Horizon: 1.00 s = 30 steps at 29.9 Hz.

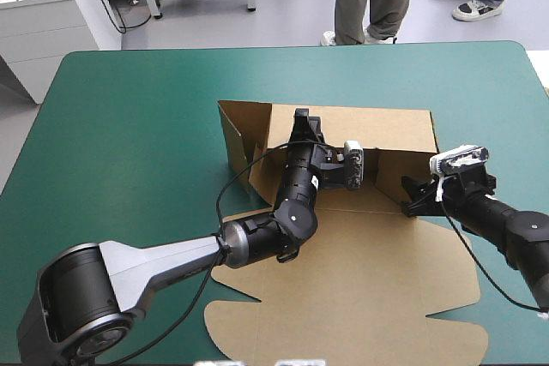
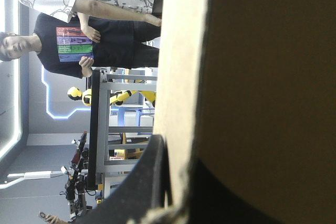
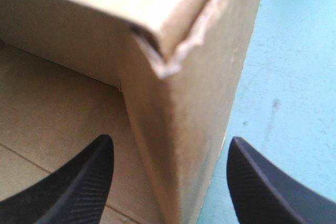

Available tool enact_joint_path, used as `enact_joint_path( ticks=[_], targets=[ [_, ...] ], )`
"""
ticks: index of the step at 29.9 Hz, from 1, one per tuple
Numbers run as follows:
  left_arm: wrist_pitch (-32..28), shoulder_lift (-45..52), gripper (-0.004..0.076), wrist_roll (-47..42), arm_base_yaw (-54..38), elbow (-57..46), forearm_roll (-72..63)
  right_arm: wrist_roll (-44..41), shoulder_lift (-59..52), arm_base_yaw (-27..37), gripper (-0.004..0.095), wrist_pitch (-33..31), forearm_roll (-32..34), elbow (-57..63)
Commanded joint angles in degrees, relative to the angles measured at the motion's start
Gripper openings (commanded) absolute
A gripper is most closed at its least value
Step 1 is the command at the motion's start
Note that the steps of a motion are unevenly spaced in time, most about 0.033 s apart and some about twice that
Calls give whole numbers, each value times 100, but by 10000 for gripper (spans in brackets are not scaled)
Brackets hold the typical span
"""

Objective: Fold the box

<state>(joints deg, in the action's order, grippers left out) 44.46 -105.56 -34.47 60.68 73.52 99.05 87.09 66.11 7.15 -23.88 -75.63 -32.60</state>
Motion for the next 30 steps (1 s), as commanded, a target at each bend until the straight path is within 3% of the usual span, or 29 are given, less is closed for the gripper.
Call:
enact_joint_path(
  ticks=[1, 8, 12, 15, 20, 30],
  targets=[
    [-147, 214, -8, -133, 34, 78, -135, 136, -130, 7, 576, -50, -275, -111],
    [-218, 214, -8, -133, 34, 78, -135, 139, -121, 7, 576, -39, -555, -111],
    [-230, 214, -8, -176, 34, 78, -135, 249, -29, 7, 549, -29, -1074, -111],
    [-241, 214, -8, -129, 34, 78, -135, 1011, 89, 7, 391, -29, -1387, -111],
    [-238, 214, -8, -129, 34, 78, -135, 1963, 157, 7, -23, -221, -1597, -111],
    [-238, 214, -8, -129, 34, 78, -135, 2075, 157, -6, 1, -233, -1740, -111]
  ],
)
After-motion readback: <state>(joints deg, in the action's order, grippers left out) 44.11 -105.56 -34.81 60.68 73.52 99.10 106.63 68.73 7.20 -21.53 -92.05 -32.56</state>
